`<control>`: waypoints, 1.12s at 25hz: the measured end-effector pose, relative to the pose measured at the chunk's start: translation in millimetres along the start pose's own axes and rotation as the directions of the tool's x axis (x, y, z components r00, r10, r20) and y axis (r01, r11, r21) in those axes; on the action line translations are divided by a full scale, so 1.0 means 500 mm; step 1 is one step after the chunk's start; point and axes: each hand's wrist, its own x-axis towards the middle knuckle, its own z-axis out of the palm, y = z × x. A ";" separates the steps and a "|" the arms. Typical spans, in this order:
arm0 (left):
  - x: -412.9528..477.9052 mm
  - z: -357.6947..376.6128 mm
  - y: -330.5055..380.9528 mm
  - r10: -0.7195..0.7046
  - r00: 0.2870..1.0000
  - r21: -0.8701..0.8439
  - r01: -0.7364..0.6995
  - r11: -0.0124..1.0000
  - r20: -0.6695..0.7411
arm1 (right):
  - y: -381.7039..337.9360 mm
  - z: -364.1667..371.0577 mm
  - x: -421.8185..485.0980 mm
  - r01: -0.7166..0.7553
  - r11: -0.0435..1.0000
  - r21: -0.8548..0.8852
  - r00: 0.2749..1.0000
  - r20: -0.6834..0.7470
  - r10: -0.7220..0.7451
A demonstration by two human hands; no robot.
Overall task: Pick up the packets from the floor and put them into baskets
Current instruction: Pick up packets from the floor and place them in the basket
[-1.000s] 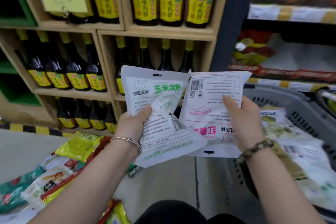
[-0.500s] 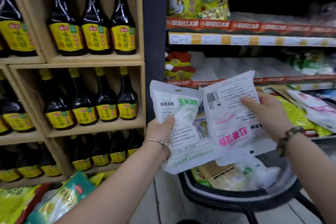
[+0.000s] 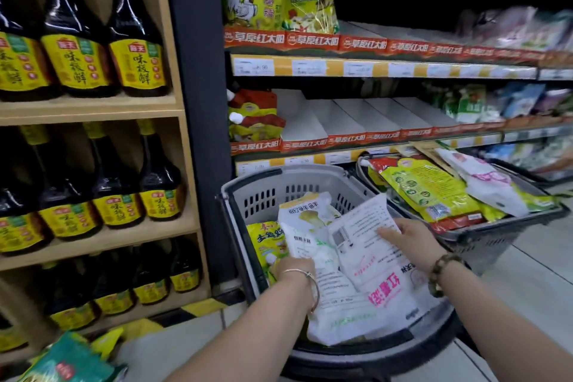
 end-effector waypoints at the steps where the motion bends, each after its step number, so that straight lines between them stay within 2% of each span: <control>1: 0.004 0.003 -0.006 -0.004 1.000 0.024 0.004 1.000 -0.008 | 0.015 0.005 0.000 -0.016 1.000 0.014 1.000 -0.011 0.016; 4: 0.006 0.003 -0.013 0.009 0.999 0.054 -0.006 0.999 -0.052 | 0.042 0.020 0.008 -0.031 0.999 -0.037 0.994 -0.103 0.027; 7: -0.002 -0.002 -0.020 0.043 0.988 0.127 -0.024 0.992 -0.150 | 0.056 0.037 0.022 -0.118 0.947 -0.297 0.989 -0.122 0.085; 9: -0.016 -0.012 -0.018 0.175 0.972 0.253 -0.131 0.958 -0.159 | 0.061 0.032 0.025 -0.144 0.909 -0.391 0.987 -0.126 0.103; 10: -0.027 -0.016 -0.012 0.292 0.948 0.416 -0.216 0.883 -0.128 | 0.060 0.027 0.024 -0.121 0.899 -0.420 0.990 -0.122 0.076; 11: -0.035 -0.018 -0.008 0.420 0.906 0.616 -0.305 0.727 -0.048 | 0.060 0.021 0.021 -0.076 0.874 -0.480 0.993 -0.120 0.021; 12: -0.040 -0.018 -0.007 0.516 0.853 0.760 -0.387 0.522 0.080 | 0.060 0.020 0.017 -0.024 0.814 -0.580 0.993 -0.110 -0.049; 13: -0.041 -0.017 -0.010 0.515 0.831 0.826 -0.432 0.363 0.208 | 0.062 0.022 0.013 0.026 0.730 -0.683 0.990 -0.082 -0.113; 14: -0.041 -0.014 -0.012 0.440 0.851 0.850 -0.438 0.293 0.286 | 0.066 0.028 0.008 0.077 0.648 -0.758 0.988 -0.030 -0.153; 16: -0.035 -0.011 -0.024 0.232 0.910 0.873 -0.401 0.278 0.344 | 0.076 0.047 0.001 0.132 0.575 -0.807 0.991 0.094 -0.096; 17: -0.032 -0.009 -0.028 0.162 0.922 0.882 -0.384 0.274 0.352 | 0.082 0.056 0.001 0.131 0.562 -0.817 0.990 0.136 -0.033; 21: -0.037 0.000 -0.040 -0.012 0.935 0.925 -0.348 0.152 0.354 | 0.121 0.072 0.009 0.085 0.559 -0.825 0.943 0.248 0.223; 24: -0.035 0.011 -0.050 -0.059 0.937 0.934 -0.334 0.124 0.343 | 0.136 0.082 0.011 0.075 0.530 -0.845 0.879 0.307 0.365; 28: -0.027 0.018 -0.062 -0.066 0.941 0.941 -0.324 0.094 0.331 | 0.133 0.091 0.012 0.076 0.492 -0.867 0.839 0.322 0.439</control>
